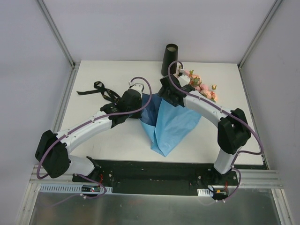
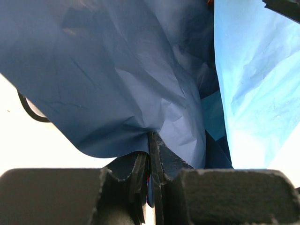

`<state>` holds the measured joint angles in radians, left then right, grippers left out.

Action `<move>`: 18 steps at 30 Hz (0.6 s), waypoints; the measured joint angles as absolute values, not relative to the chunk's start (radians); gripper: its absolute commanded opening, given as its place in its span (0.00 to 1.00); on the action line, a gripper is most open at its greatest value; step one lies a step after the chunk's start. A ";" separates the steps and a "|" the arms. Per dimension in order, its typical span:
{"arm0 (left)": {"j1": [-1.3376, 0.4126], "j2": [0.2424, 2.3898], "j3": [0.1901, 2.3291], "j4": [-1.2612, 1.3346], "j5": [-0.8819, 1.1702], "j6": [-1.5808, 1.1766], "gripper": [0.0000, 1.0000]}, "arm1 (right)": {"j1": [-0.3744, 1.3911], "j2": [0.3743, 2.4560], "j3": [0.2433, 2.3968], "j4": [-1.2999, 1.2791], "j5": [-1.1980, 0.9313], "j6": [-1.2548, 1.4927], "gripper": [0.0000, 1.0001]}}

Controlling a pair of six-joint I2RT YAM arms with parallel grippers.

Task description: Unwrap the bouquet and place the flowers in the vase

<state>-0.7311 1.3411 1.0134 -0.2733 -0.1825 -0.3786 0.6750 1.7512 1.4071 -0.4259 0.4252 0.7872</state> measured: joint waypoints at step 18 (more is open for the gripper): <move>-0.731 1.336 0.987 -0.266 -0.183 -0.375 0.07 | 0.694 2.017 1.672 -0.675 0.461 0.834 0.59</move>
<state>-0.7311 1.3365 0.9871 -0.2665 -0.1829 -0.3748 0.6945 2.0174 1.6718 -0.6750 0.4614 0.8337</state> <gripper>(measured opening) 0.073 0.663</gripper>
